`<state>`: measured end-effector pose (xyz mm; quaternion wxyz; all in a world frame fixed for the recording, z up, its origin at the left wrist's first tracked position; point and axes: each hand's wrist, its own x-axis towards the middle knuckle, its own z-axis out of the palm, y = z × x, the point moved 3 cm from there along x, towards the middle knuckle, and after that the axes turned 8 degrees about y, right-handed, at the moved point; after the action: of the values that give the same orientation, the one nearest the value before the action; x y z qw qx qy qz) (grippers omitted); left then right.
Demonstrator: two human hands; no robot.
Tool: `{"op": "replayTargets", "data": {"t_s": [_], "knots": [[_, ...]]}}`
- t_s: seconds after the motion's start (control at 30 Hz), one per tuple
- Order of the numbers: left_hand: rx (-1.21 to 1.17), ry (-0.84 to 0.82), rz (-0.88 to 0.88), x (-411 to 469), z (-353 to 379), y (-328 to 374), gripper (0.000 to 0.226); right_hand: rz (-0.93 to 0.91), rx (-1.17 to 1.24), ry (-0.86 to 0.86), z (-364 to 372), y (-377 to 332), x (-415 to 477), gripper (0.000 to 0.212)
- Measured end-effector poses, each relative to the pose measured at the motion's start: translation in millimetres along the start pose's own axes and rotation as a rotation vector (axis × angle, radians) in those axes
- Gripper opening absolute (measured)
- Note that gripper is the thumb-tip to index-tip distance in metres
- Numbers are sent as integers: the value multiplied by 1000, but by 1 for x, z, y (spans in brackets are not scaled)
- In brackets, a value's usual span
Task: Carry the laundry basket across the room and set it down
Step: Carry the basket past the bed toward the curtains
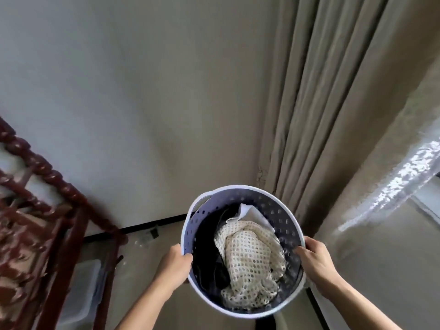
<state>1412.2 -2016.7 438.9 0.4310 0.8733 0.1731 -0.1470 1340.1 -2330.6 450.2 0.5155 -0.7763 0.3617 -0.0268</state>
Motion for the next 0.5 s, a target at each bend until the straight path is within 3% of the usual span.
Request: {"op": "replayTargets", "data": {"t_s": [0.17, 0.3, 0.5], "knots": [[-36, 24, -62, 64, -1, 49, 22, -26, -84, -14, 32, -55, 90, 10], [-47, 64, -122, 109, -10, 65, 31, -10, -97, -108, 65, -94, 134, 15], [1, 35, -182, 201, -23, 53, 22, 38, -105, -138, 140, -121, 177, 25]]}}
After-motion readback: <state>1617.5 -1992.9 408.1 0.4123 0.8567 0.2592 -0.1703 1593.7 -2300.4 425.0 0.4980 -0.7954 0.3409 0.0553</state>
